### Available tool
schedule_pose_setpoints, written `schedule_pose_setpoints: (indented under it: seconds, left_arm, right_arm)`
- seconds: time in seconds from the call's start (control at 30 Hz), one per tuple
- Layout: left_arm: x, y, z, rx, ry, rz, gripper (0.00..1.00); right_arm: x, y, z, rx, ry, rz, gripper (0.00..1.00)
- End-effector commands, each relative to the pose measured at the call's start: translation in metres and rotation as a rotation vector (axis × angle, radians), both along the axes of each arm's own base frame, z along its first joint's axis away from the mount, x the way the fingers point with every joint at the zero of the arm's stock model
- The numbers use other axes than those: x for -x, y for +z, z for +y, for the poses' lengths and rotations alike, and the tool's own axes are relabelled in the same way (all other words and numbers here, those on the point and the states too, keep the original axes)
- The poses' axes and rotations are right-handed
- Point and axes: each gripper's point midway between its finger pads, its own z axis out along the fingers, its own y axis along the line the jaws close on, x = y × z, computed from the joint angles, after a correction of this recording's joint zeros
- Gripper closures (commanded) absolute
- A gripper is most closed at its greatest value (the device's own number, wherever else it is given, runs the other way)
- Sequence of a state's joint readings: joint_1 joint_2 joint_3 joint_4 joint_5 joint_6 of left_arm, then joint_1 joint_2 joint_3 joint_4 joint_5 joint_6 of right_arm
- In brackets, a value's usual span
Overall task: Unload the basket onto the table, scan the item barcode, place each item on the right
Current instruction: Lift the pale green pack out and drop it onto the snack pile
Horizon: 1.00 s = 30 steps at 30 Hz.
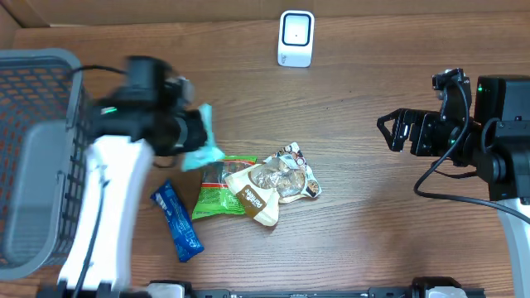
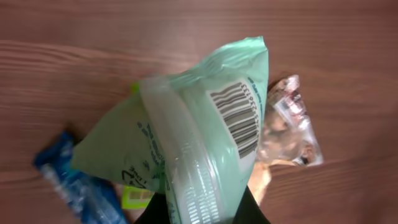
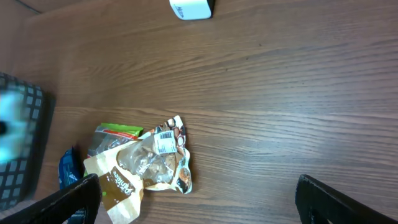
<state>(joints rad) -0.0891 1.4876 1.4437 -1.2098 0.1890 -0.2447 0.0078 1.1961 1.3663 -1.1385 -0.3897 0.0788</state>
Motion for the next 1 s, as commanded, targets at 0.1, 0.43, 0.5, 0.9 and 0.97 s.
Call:
schedule_pose_setpoints:
  seconds: [0.1,0.43,0.5,0.9,0.97]
  left_arm:
    - [0.013,-0.087,-0.037,-0.074,-0.041,0.190,0.96]
    - [0.023,-0.121,-0.078,-0.104,-0.159,0.254,0.89]
    - [0.022,-0.121,-0.081,-0.104,-0.164,0.249,0.81]
    - [0.020,-0.121,-0.080,-0.097,-0.139,0.247,0.62]
    - [0.014,-0.119,-0.078,-0.087,-0.108,0.234,0.66]
  right_arm:
    - [-0.001,0.011,0.001,-0.008,0.001,-0.027,0.00]
    - [-0.002,0.011,0.001,-0.008,0.001,-0.026,0.00]
    - [-0.002,0.010,0.001,-0.008,0.001,-0.025,0.00]
    - [-0.004,0.000,0.001,-0.010,0.002,0.023,0.00]
    - [-0.005,-0.001,0.005,-0.034,0.019,0.029,0.00]
